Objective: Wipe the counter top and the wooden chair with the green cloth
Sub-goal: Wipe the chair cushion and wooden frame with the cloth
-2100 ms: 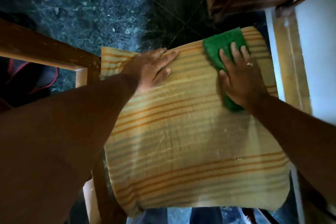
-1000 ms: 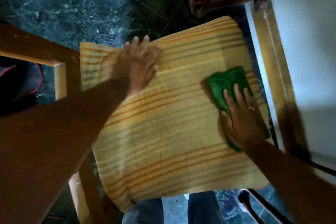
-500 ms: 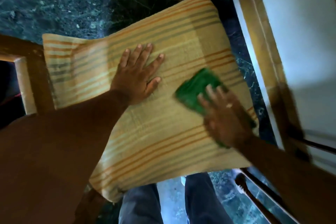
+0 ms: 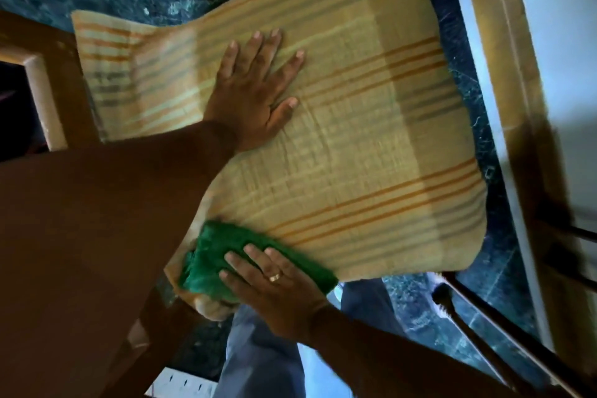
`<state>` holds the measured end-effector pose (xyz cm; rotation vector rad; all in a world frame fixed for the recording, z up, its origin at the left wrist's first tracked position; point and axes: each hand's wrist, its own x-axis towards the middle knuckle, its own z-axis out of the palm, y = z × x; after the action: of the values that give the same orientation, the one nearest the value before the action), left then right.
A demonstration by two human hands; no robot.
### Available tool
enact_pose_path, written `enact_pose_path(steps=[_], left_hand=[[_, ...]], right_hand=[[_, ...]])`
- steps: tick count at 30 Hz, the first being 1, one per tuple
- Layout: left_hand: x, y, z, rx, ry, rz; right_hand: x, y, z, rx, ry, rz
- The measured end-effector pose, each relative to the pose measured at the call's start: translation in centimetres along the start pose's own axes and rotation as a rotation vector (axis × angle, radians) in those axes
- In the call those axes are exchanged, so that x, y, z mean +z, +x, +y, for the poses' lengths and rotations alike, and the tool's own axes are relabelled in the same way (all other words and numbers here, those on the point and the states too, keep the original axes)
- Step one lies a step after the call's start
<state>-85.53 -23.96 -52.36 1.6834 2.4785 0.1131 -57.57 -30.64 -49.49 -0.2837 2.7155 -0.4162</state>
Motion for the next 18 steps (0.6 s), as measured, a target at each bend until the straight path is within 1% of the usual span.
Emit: enact_pose_path(steps=[2,3,4,6,8,9,10,11,12,14,15,16,17,18], left_hand=[[-0.1,-0.1,0.1,-0.009,-0.006,0.004],[-0.1,-0.2,0.1,-0.009,-0.005,0.001],[-0.1,-0.2,0.2,-0.01,-0.004,-0.003],[-0.2,-0.2,0.0,-0.013,-0.002,-0.016],[-0.6,0.0,0.2,-0.004,-0.008,-0.036],[-0.7,-0.1,0.3,0.0,-0.005,-0.045],[-0.7,-0.4,0.2,-0.019,-0.004,-0.056],[-0.7,-1.0,-0.2,-0.076,-0.005,-0.063],[-0.7,-1.8,-0.9,-0.172,-0.005,-0.061],[-0.9,-3.7,-3.2,-0.365,0.005,-0.048],[-1.0,-4.4,-4.2,-0.402,0.006,-0.06],[-1.2,-4.7,-4.9,-0.401,-0.001,-0.076],[-1.3,-4.7,-5.3,-0.381,-0.009,-0.083],[-1.3,-4.7,-5.4,-0.366,-0.017,-0.081]], right_hand=[[-0.5,-1.1,2.7,-0.037,-0.024,0.011],[-1.1,-1.9,4.7,0.011,-0.049,0.04],[-2.0,-2.9,7.3,0.122,-0.092,0.08],[-4.1,-4.6,13.9,0.427,-0.15,0.15],[-6.6,-5.1,20.4,0.707,-0.092,0.172],[-7.8,-4.8,22.8,0.791,-0.047,0.199],[-8.6,-4.3,24.5,0.836,-0.016,0.235],[-9.3,-3.4,25.4,0.86,0.001,0.267],[-9.7,-2.2,25.4,0.882,0.003,0.287],[-10.2,0.6,23.3,0.881,-0.034,0.303],[-9.8,1.7,21.2,0.825,-0.05,0.29],[-9.1,2.7,18.6,0.714,-0.067,0.27],[-7.9,3.4,15.4,0.548,-0.078,0.237],[-6.5,3.7,12.0,0.333,-0.084,0.186]])
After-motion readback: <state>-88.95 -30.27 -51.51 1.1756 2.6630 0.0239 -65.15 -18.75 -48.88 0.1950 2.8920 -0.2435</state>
